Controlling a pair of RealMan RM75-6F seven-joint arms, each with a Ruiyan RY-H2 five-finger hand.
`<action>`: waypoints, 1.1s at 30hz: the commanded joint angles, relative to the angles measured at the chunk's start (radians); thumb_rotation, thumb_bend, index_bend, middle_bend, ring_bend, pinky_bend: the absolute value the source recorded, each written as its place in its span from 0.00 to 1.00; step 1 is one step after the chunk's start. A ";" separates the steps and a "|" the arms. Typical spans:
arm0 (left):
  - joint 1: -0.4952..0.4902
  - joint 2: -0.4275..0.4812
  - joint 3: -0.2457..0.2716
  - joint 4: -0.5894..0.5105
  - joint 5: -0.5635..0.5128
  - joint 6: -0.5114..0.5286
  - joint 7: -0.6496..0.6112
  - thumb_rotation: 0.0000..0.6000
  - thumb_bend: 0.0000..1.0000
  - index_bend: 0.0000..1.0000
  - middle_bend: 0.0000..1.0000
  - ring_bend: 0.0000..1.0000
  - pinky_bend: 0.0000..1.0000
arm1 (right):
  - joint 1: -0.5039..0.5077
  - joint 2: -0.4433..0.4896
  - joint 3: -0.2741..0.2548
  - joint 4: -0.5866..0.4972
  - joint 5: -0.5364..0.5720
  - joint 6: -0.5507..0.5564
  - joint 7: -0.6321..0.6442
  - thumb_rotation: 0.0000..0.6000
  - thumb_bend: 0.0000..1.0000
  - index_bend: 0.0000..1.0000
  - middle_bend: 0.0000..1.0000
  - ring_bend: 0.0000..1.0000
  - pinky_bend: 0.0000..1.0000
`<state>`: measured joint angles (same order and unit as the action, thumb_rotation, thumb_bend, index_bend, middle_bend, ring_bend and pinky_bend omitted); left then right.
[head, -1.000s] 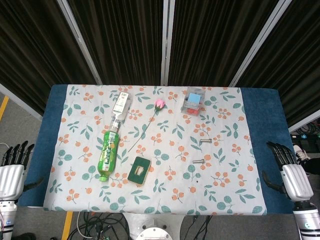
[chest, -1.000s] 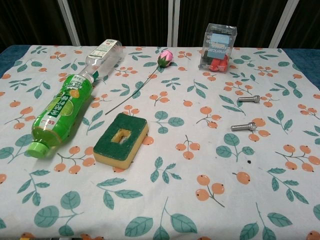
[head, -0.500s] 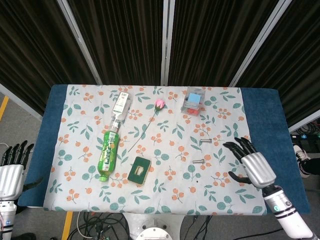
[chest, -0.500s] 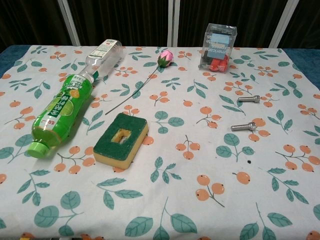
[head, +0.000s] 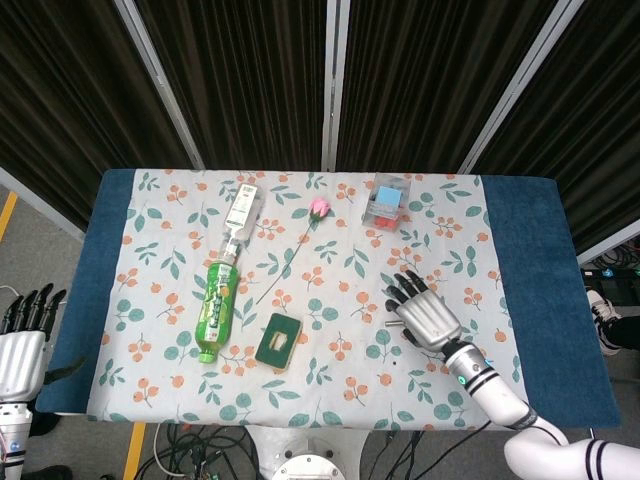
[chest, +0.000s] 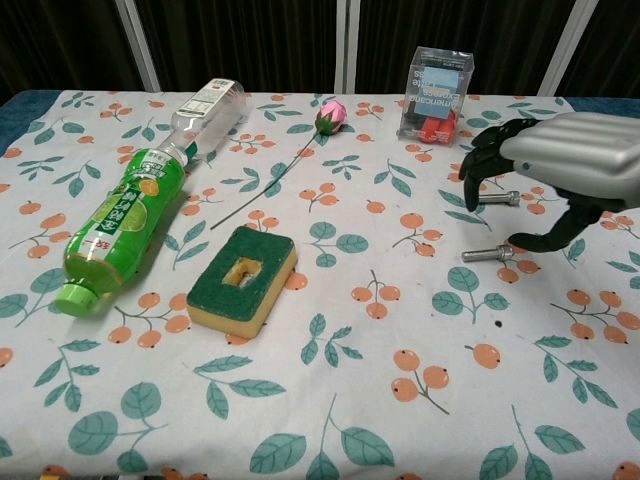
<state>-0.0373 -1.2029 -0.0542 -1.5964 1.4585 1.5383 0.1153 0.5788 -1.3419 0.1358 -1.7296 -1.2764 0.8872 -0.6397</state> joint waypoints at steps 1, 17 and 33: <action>0.001 -0.002 0.000 0.004 0.000 0.000 -0.004 1.00 0.06 0.10 0.00 0.00 0.00 | 0.056 -0.097 -0.005 0.072 0.070 0.004 -0.111 1.00 0.25 0.41 0.19 0.00 0.00; 0.007 -0.010 0.004 0.023 -0.003 -0.002 -0.021 1.00 0.06 0.10 0.00 0.00 0.00 | 0.062 -0.194 -0.079 0.161 0.057 0.097 -0.168 1.00 0.26 0.46 0.19 0.00 0.00; 0.011 -0.010 0.008 0.031 -0.003 -0.004 -0.028 1.00 0.06 0.10 0.00 0.00 0.00 | 0.051 -0.219 -0.103 0.203 0.050 0.116 -0.113 1.00 0.30 0.53 0.21 0.00 0.00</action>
<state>-0.0266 -1.2126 -0.0470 -1.5663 1.4558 1.5346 0.0871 0.6309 -1.5600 0.0320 -1.5281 -1.2240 1.0001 -0.7571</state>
